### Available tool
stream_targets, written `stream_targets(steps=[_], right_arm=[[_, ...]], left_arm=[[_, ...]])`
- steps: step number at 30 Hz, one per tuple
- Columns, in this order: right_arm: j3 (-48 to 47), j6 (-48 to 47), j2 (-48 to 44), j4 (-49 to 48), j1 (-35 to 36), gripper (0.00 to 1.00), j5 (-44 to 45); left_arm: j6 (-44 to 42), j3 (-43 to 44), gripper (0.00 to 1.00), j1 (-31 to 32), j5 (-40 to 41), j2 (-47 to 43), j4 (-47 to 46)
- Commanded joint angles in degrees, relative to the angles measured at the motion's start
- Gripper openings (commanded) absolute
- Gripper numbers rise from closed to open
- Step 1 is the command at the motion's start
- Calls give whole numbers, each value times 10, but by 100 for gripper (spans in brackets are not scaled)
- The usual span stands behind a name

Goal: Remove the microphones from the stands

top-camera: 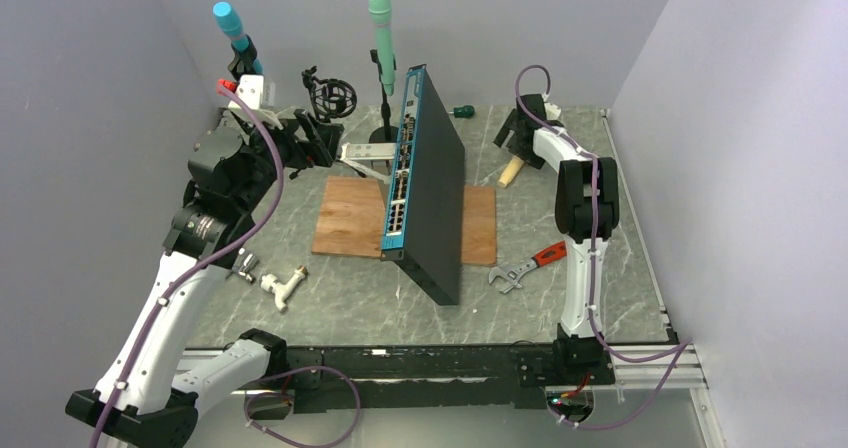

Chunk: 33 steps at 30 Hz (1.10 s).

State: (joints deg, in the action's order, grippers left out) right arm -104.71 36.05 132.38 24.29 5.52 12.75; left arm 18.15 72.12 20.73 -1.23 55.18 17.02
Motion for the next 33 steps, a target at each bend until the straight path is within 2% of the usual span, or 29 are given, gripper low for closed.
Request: stream_targets(steps=[1,5,9,14,19,26,31,33], right_arm=[[69,-5,-54,-5,-9,100,-6],[96,-22,-93,-3,-15,100,-2],[193,-46,-182,-74,-15,100,-1],[272,-108,-283,-94,14,100,27],[340,-124,-373,-111,14,100,-4],[400,-156,-441,-117,12,100,-28],[415,-151,-459,-120,0,100,-44],[418,-151,-465,-125,0,100,-53]], left_arm=[[-28,7,96,2,11,-12,-16],[-40,6,97,2,39,-16,-17],[-47,4,98,2,42,-13,-19],[-80,42,99,1,58,15,18],[-87,44,100,-4,56,29,17],[-71,41,99,-15,58,69,17],[-24,42,99,-28,21,85,13],[12,42,99,-57,-39,92,10]])
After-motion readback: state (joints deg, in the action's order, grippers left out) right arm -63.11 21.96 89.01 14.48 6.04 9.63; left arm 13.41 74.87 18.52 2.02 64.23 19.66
